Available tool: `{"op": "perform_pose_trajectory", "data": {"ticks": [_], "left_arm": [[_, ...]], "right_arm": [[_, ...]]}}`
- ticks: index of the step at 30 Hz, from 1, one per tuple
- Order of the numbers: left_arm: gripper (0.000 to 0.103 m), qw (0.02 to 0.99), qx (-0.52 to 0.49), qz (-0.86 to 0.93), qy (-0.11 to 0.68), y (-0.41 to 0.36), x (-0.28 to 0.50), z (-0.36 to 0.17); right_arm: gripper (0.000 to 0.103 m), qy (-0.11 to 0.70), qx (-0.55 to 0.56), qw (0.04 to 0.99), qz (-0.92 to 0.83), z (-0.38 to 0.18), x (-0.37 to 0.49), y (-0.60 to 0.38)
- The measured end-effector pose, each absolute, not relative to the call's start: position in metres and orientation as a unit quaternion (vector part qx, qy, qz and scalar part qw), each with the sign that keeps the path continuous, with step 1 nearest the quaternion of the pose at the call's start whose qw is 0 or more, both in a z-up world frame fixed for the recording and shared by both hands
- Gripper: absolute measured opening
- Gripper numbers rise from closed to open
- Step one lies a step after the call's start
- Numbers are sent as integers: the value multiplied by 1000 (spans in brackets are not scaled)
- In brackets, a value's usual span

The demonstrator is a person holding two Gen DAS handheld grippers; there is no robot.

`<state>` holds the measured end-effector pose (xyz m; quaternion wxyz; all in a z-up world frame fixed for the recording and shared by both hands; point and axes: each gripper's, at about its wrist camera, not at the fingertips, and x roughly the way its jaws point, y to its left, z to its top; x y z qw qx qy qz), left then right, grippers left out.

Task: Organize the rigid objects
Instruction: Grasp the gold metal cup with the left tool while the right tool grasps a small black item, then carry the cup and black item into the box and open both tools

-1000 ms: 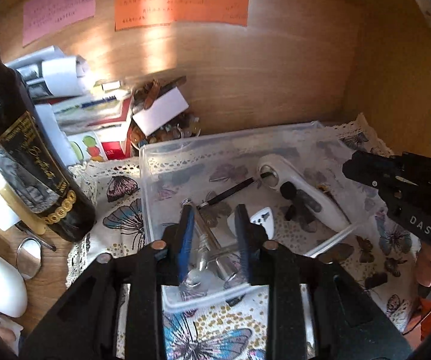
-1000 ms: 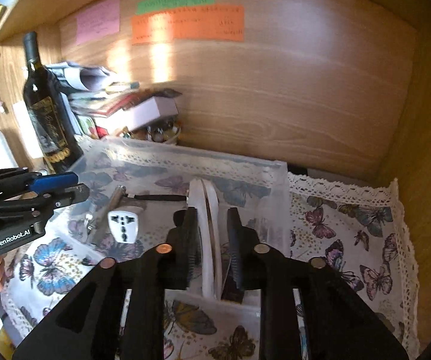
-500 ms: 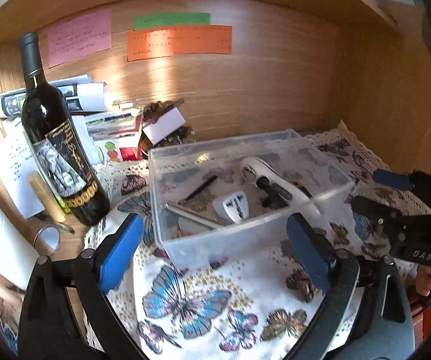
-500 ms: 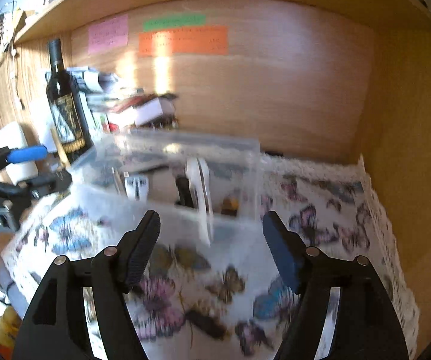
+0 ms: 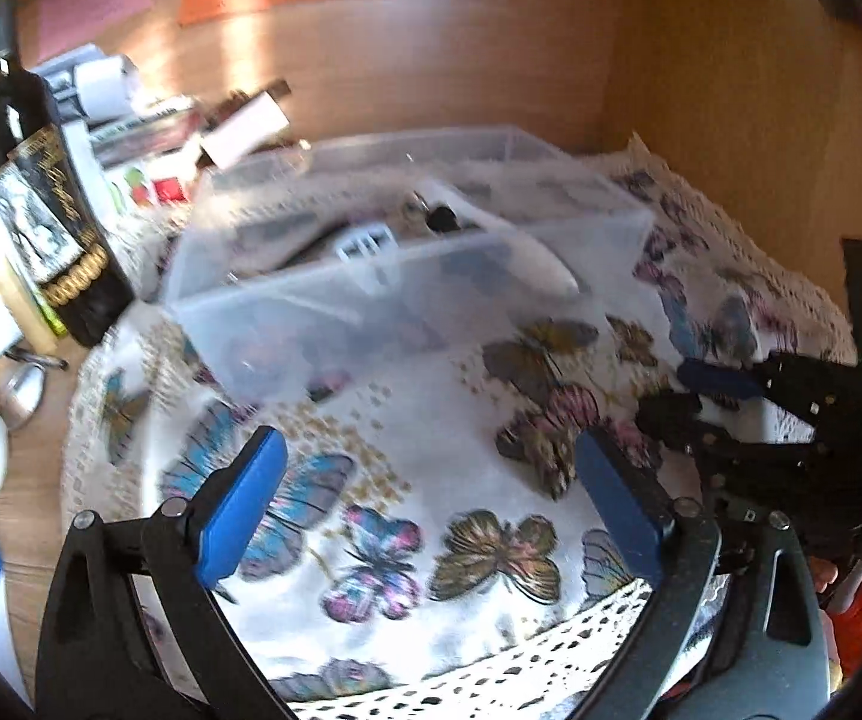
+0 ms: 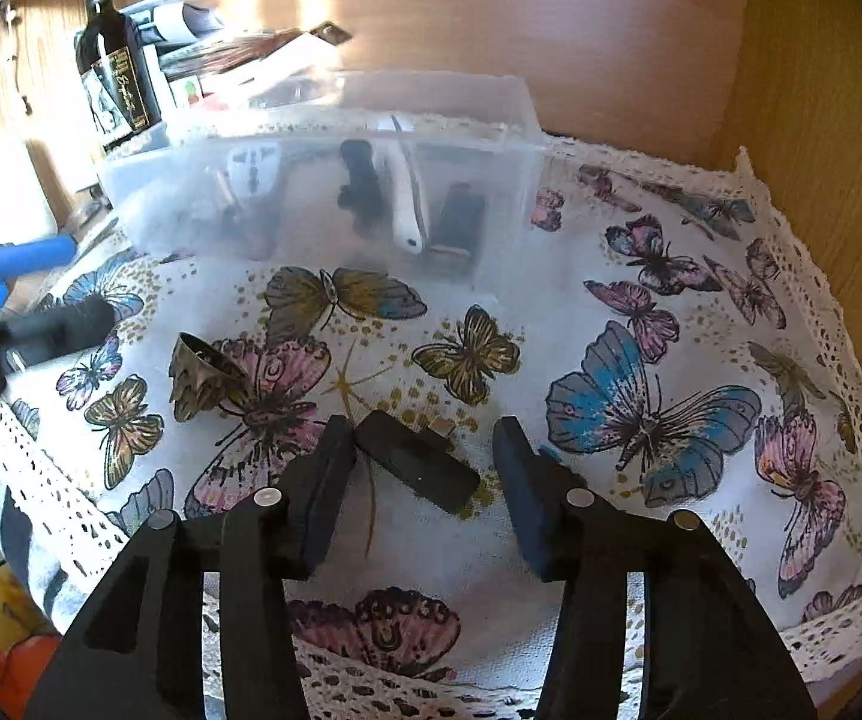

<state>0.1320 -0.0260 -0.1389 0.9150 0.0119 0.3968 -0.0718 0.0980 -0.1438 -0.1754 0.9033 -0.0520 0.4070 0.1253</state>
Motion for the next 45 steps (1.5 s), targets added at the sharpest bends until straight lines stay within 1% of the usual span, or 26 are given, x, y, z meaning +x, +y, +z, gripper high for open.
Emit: {"op": "perform_pose_trajectory", "data": {"ticks": [2, 3, 5, 6, 9, 11, 12, 13, 14, 15, 16, 17, 25, 38, 45], "left_arm": [[95, 912, 10, -79, 403, -33, 133, -145], [93, 910, 10, -82, 406, -36, 133, -147], [85, 906, 14, -92, 412, -44, 134, -151], [84, 905, 17, -96, 415, -48, 135, -153], [77, 900, 21, -107, 423, -57, 138, -158], [68, 894, 18, -116, 432, -63, 141, -161], [66, 892, 16, -121, 436, -66, 143, -163], [60, 889, 14, -125, 440, -68, 145, -164], [49, 888, 14, -126, 443, -69, 149, -166], [42, 887, 15, -122, 446, -70, 151, -168], [34, 888, 17, -116, 445, -70, 152, -169], [31, 889, 15, -115, 443, -69, 152, -168], [31, 898, -22, -106, 426, -47, 149, -153], [31, 941, -37, -62, 330, -1, 149, -87], [31, 954, -46, -38, 294, 28, 158, -61]], "right_arm": [[32, 406, -52, 903, 129, -174, 95, -144], [32, 405, -50, 904, 130, -174, 94, -144], [32, 402, -51, 905, 129, -174, 91, -145], [32, 401, -49, 906, 127, -174, 90, -145], [32, 395, -39, 909, 126, -169, 89, -150], [32, 389, -33, 912, 123, -165, 89, -153], [32, 385, -30, 914, 121, -163, 88, -155], [32, 384, -28, 915, 120, -161, 88, -156], [32, 381, -26, 916, 120, -159, 88, -157], [32, 378, -24, 918, 120, -157, 88, -158], [32, 376, -23, 919, 120, -155, 88, -158], [32, 371, -22, 920, 120, -153, 88, -159], [32, 338, -18, 932, 130, -132, 92, -155], [32, 257, -26, 954, 155, -76, 116, -127], [32, 235, -33, 956, 172, -56, 138, -107]]}}
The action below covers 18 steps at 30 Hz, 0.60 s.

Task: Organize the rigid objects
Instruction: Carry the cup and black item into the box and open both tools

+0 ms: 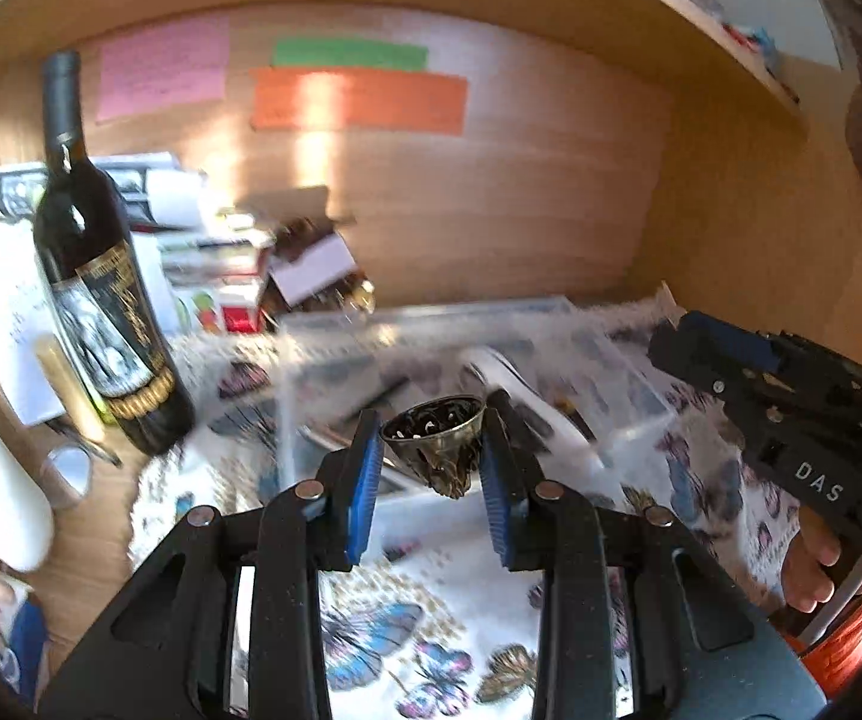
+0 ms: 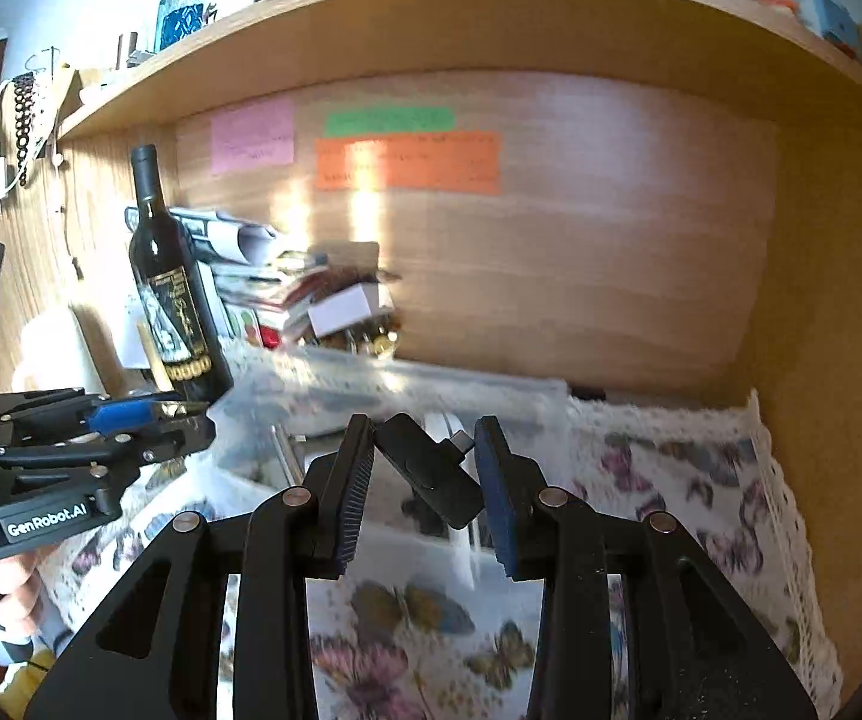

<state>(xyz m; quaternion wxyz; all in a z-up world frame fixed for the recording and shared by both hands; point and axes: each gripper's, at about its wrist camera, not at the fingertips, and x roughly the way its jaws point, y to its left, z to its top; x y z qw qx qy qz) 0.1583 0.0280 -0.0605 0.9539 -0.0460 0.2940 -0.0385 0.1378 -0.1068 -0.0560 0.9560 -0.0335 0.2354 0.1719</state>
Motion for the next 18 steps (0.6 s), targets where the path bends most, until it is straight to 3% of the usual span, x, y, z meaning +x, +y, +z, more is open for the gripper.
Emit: {"op": "perform_pose_trajectory", "data": {"ticks": [6, 18], "left_arm": [[31, 953, -52, -29, 296, 45, 174, -59], [31, 931, -48, -29, 360, 48, 210, -106]], "right_arm": [[32, 244, -41, 953, 176, -59, 164, -93], [32, 343, -35, 919, 191, -113, 215, -74]]}}
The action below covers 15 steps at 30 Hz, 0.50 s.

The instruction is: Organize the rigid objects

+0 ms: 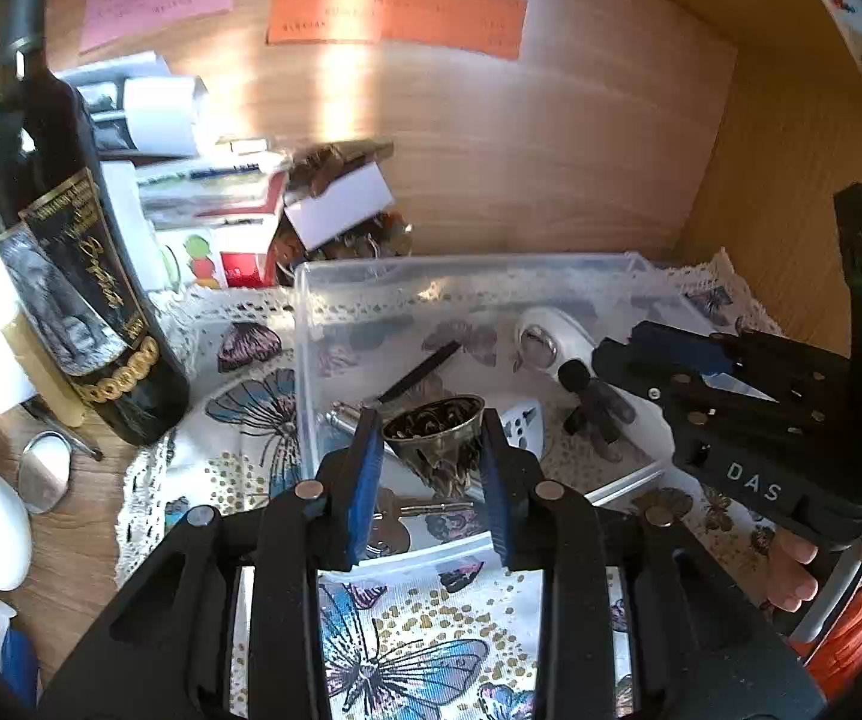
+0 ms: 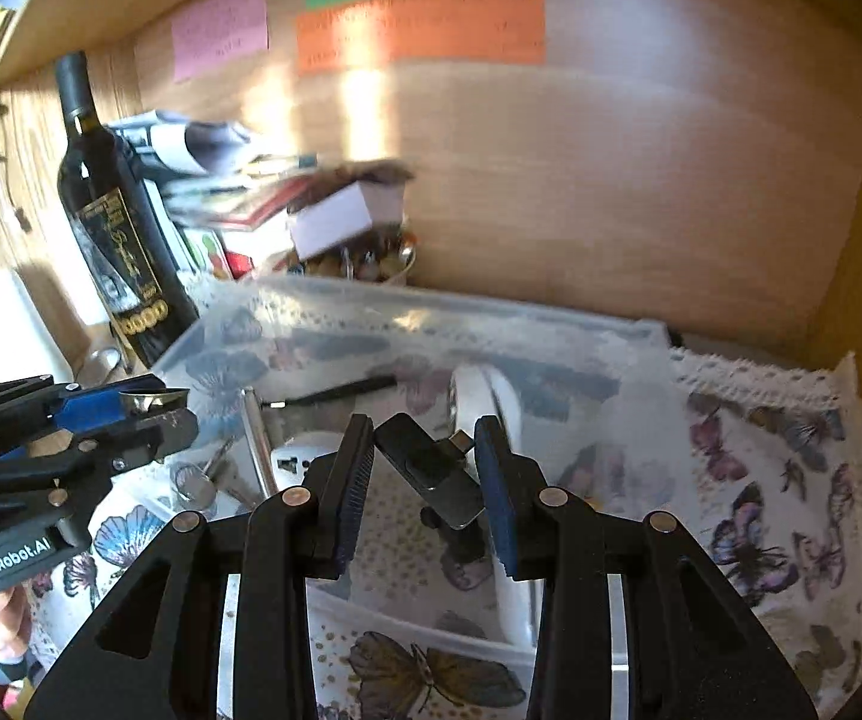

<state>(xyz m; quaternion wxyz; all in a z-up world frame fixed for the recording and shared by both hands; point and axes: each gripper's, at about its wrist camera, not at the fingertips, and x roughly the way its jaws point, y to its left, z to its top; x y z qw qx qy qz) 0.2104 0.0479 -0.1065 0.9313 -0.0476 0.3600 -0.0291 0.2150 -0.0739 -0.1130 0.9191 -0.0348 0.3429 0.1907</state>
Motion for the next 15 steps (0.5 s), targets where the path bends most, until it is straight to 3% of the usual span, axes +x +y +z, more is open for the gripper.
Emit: {"op": "perform_pose_trajectory", "data": {"ticks": [9, 15], "left_arm": [[32, 930, -45, -28, 363, 46, 216, -112], [38, 937, -44, -25, 345, 47, 204, -98]], "right_arm": [[33, 367, -41, 909, 194, -126, 225, -67], [39, 337, -39, 921, 193, -110, 213, -73]]}}
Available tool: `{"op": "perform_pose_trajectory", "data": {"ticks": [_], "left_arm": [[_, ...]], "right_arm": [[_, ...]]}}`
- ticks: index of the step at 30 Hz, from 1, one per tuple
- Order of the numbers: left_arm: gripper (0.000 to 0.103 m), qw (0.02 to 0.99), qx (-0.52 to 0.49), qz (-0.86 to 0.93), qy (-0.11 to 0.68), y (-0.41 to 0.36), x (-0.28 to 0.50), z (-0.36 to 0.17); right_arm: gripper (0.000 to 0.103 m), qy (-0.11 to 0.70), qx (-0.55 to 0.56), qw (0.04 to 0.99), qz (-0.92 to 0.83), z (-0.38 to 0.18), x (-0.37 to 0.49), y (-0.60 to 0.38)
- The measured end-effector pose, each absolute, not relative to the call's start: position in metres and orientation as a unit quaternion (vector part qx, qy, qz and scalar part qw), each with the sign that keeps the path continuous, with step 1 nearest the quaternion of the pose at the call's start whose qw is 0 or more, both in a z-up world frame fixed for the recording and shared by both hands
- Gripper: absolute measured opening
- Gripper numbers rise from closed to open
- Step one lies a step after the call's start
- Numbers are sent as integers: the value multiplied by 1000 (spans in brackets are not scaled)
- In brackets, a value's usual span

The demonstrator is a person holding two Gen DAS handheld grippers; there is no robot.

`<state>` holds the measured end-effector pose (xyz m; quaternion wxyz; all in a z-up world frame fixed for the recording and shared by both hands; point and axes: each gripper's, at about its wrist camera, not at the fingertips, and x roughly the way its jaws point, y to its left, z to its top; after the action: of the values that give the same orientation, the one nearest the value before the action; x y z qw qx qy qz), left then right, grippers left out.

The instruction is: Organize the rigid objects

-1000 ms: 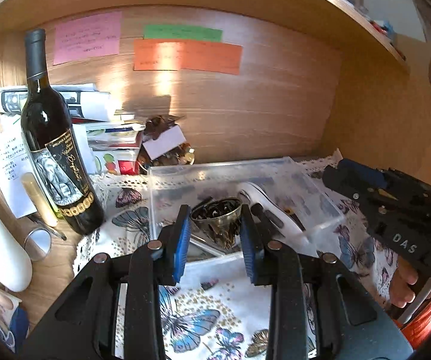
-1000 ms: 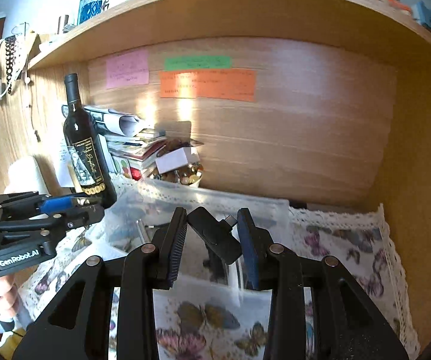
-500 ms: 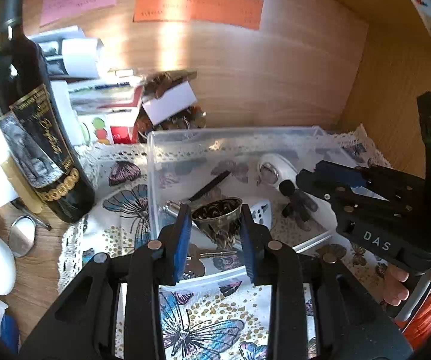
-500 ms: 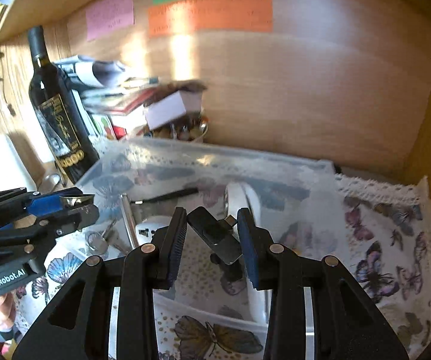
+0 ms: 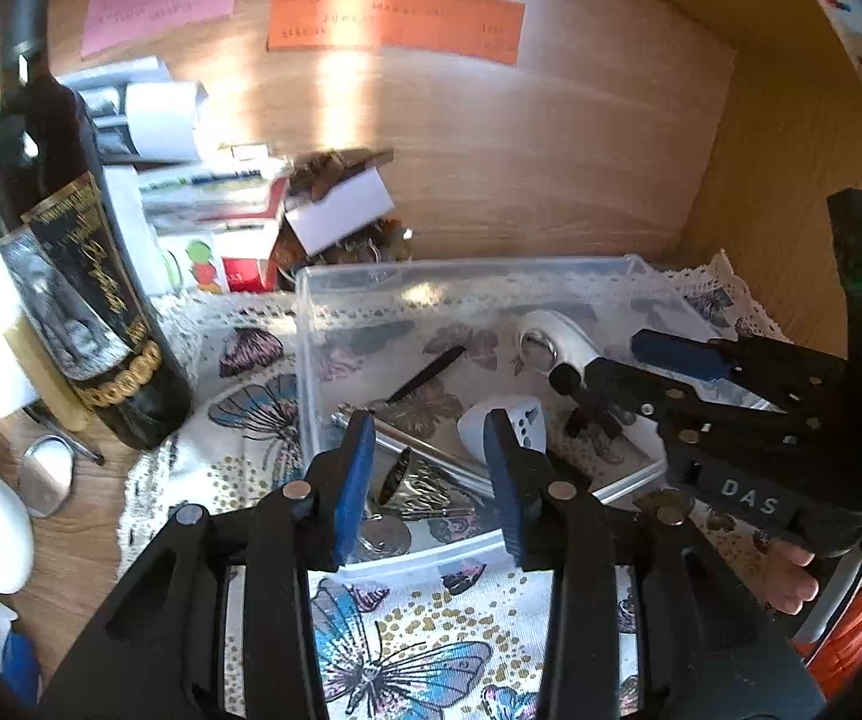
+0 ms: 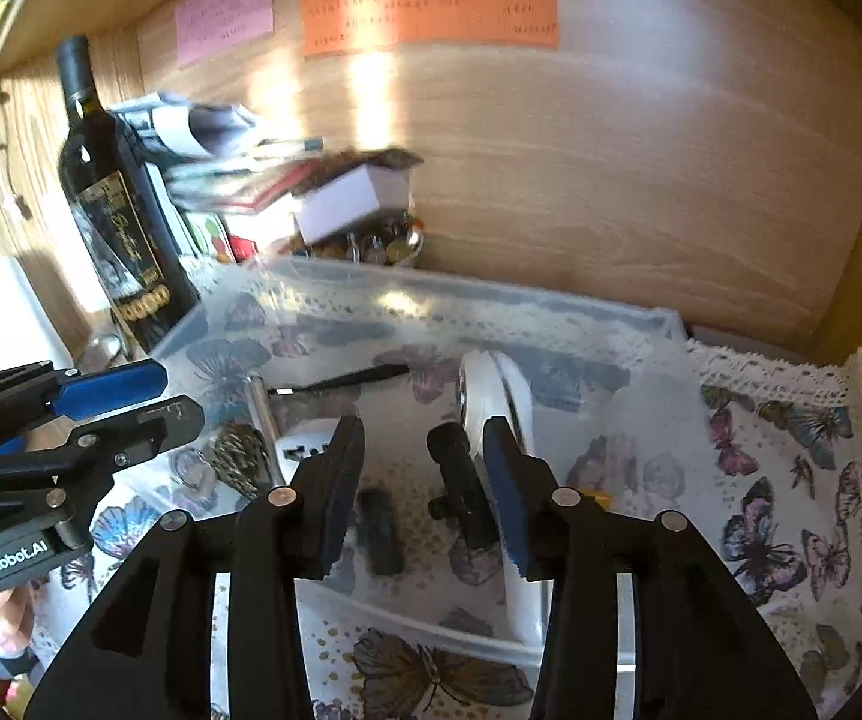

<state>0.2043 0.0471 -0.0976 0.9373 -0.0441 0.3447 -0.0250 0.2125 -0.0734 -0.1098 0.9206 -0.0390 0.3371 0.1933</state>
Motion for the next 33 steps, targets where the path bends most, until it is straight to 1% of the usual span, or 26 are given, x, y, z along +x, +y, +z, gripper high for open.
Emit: {"op": "perform_pose_trajectory", "data": {"ticks": [3, 5, 9, 11, 12, 14, 15, 16, 17, 19, 33], "left_arm": [[44, 945, -43, -24, 324, 47, 191, -83], [52, 952, -42, -22, 302, 45, 179, -70], [65, 968, -31, -14, 248, 39, 150, -43], [75, 974, -28, -9, 223, 36, 135, -32], [78, 977, -27, -8, 211, 35, 128, -27], [91, 981, -28, -8, 189, 33, 114, -18], [94, 983, -27, -6, 179, 31, 106, -14], [97, 985, -25, -2, 171, 29, 101, -11], [99, 986, -21, 2, 162, 27, 95, -8], [102, 989, -15, 5, 149, 23, 83, -5], [103, 992, -15, 0, 128, 12, 47, -1]], "right_arm": [[42, 317, -35, 928, 193, -96, 201, -78], [48, 298, -28, 934, 195, -83, 188, -85], [58, 253, -16, 948, 192, -59, 159, -96], [78, 227, -8, 955, 190, -46, 142, -104], [82, 212, -3, 959, 187, -41, 133, -107], [89, 191, 1, 965, 179, -33, 118, -112], [91, 184, 3, 967, 176, -31, 112, -114], [95, 178, 7, 969, 173, -29, 106, -117], [99, 172, 11, 970, 170, -28, 99, -120], [103, 159, 16, 974, 163, -26, 90, -123], [103, 128, 10, 979, 159, -20, 45, -126]]}}
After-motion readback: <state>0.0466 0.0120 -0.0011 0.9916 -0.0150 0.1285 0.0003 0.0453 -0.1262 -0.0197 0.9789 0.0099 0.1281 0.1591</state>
